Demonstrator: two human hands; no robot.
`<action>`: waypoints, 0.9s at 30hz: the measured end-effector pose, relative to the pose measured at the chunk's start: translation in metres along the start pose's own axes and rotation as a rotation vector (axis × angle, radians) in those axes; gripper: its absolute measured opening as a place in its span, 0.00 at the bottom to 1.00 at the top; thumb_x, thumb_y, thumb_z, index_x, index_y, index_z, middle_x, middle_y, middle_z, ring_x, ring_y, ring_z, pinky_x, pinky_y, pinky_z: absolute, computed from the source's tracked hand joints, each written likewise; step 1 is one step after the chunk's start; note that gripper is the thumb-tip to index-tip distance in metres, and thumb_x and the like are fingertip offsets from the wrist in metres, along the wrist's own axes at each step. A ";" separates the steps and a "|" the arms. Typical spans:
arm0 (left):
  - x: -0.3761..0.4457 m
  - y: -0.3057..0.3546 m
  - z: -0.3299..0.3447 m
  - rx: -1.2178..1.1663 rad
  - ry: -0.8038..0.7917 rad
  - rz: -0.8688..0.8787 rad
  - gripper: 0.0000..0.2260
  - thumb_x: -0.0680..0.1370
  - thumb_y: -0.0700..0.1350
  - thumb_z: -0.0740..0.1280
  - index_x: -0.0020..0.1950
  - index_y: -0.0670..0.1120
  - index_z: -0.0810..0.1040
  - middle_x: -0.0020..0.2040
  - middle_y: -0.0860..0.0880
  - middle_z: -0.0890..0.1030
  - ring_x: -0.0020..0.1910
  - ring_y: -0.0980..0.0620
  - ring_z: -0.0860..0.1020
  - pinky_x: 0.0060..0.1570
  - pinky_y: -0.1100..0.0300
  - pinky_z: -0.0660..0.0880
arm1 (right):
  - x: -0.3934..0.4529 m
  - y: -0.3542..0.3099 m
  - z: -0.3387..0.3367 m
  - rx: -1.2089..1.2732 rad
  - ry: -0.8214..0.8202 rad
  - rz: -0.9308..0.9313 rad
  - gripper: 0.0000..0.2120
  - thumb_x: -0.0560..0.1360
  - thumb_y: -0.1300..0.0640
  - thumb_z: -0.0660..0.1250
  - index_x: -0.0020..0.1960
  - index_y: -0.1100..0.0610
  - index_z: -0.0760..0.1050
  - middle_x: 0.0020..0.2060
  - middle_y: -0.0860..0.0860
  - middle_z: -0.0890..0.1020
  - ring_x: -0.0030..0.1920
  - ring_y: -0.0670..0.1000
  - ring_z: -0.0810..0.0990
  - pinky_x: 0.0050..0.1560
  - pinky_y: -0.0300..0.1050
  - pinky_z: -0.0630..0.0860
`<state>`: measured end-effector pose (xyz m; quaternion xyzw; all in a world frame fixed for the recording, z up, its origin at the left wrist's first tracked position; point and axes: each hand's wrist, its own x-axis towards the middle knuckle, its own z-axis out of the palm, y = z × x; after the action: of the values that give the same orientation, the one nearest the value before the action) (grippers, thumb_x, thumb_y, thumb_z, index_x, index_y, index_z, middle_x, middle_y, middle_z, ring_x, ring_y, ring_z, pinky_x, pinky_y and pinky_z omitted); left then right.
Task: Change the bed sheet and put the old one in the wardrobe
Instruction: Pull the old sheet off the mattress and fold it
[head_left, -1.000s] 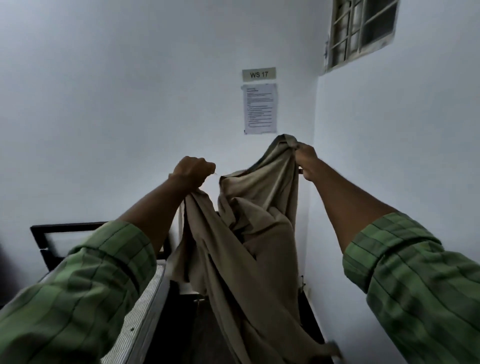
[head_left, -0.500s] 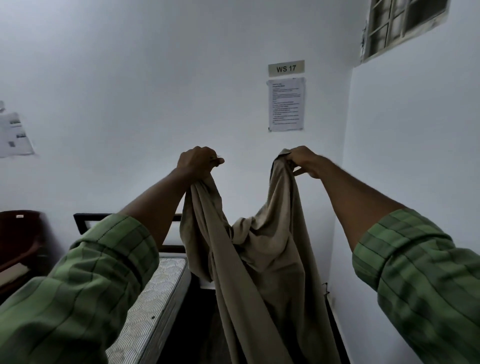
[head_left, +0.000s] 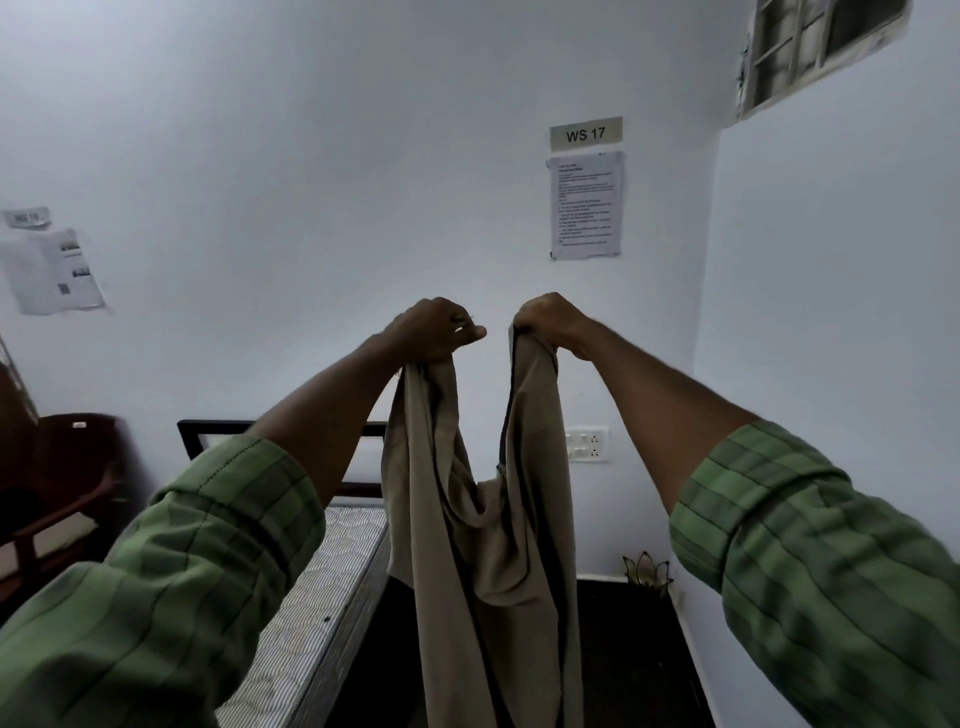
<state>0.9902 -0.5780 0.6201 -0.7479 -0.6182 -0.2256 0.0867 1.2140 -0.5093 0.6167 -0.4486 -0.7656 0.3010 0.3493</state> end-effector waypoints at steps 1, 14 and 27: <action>-0.001 0.003 -0.002 -0.040 0.005 -0.029 0.20 0.76 0.68 0.64 0.47 0.55 0.85 0.45 0.56 0.84 0.48 0.52 0.81 0.52 0.50 0.79 | 0.000 -0.002 0.001 -0.044 -0.006 0.001 0.03 0.75 0.58 0.68 0.43 0.56 0.78 0.43 0.54 0.79 0.45 0.54 0.76 0.43 0.46 0.74; -0.024 0.022 -0.022 -0.467 0.107 -0.175 0.26 0.87 0.57 0.53 0.60 0.38 0.80 0.55 0.34 0.83 0.49 0.41 0.82 0.50 0.53 0.72 | -0.050 -0.014 0.067 0.281 -0.634 0.111 0.17 0.74 0.46 0.69 0.59 0.52 0.82 0.59 0.52 0.84 0.59 0.52 0.80 0.60 0.51 0.72; -0.043 0.007 -0.030 -0.696 0.068 -0.402 0.19 0.87 0.52 0.56 0.67 0.42 0.79 0.59 0.49 0.79 0.56 0.54 0.77 0.57 0.63 0.69 | -0.052 -0.038 0.095 0.654 -0.308 -0.007 0.22 0.75 0.41 0.75 0.62 0.54 0.83 0.56 0.54 0.87 0.59 0.54 0.85 0.64 0.54 0.80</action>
<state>0.9841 -0.6300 0.6288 -0.5891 -0.6354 -0.4586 -0.1974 1.1372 -0.5860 0.5777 -0.2600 -0.6740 0.5929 0.3558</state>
